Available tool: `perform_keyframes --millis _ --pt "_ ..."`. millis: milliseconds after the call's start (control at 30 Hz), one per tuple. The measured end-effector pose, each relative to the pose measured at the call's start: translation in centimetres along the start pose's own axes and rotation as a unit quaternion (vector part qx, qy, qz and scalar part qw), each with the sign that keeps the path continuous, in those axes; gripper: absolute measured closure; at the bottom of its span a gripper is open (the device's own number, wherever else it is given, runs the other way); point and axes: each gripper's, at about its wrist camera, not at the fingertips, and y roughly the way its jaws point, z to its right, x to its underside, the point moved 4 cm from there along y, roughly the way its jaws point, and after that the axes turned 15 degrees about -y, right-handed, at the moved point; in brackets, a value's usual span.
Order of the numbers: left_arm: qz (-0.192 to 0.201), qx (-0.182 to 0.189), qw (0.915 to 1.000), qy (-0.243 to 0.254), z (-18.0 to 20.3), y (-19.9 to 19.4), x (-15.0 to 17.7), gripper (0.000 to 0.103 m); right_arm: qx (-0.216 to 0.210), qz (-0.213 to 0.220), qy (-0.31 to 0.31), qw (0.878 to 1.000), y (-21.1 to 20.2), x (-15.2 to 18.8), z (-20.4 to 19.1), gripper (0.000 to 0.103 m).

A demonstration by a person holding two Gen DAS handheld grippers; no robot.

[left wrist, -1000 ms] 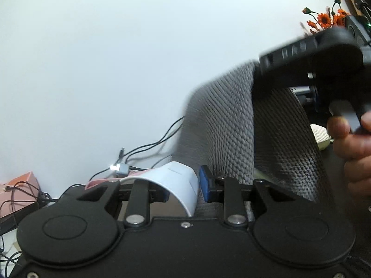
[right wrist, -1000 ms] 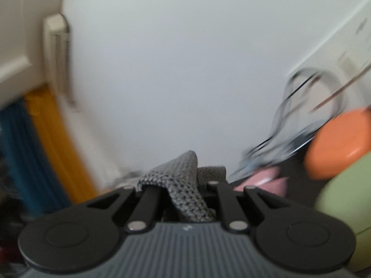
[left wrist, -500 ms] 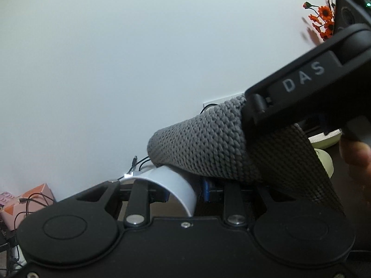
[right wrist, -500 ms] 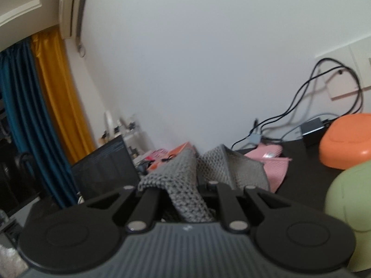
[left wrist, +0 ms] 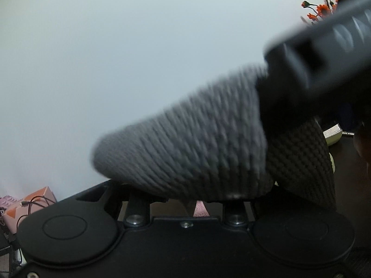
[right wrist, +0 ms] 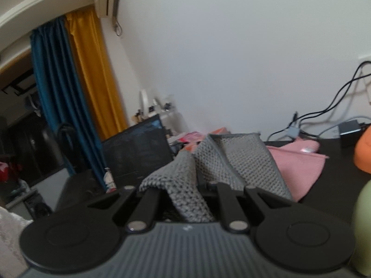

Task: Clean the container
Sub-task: 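Rub the grey towel around the cup rim with the right tool while the left tool holds it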

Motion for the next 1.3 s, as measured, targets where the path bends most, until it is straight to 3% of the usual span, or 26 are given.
perform_keyframes --millis 33,133,233,300,367,600,1100,1300 --pt "0.004 0.002 1.0000 0.004 0.1 0.0 0.0 0.077 -0.011 0.014 0.018 1.000 -0.2 -0.1 0.3 0.094" --pt "0.013 0.010 0.9998 0.012 0.4 -0.1 0.1 0.076 0.022 0.075 0.076 0.994 -1.5 -0.4 2.2 0.094" --pt "0.009 0.029 0.9994 0.016 0.9 -0.2 0.2 0.076 0.097 0.124 0.122 0.980 -3.7 -0.6 4.6 0.093" --pt "0.010 0.037 0.9989 0.027 1.4 -0.3 0.4 0.076 0.146 0.128 0.125 0.973 -4.7 -0.5 5.7 0.093" --pt "0.016 0.039 0.9983 0.039 1.7 -0.4 0.5 0.076 0.173 0.105 0.117 0.972 -4.7 -0.5 6.1 0.093" --pt "0.015 0.041 0.9980 0.046 1.7 0.2 0.7 0.076 0.156 0.035 0.059 0.985 -1.7 0.1 4.0 0.093" --pt "0.004 0.038 0.9984 0.042 1.1 2.5 1.1 0.076 0.165 0.028 -0.009 0.986 -1.3 -0.3 2.2 0.093" --pt "-0.019 0.037 0.9990 0.017 0.3 4.0 1.1 0.076 0.118 0.018 -0.026 0.992 -0.5 -0.1 1.0 0.093"
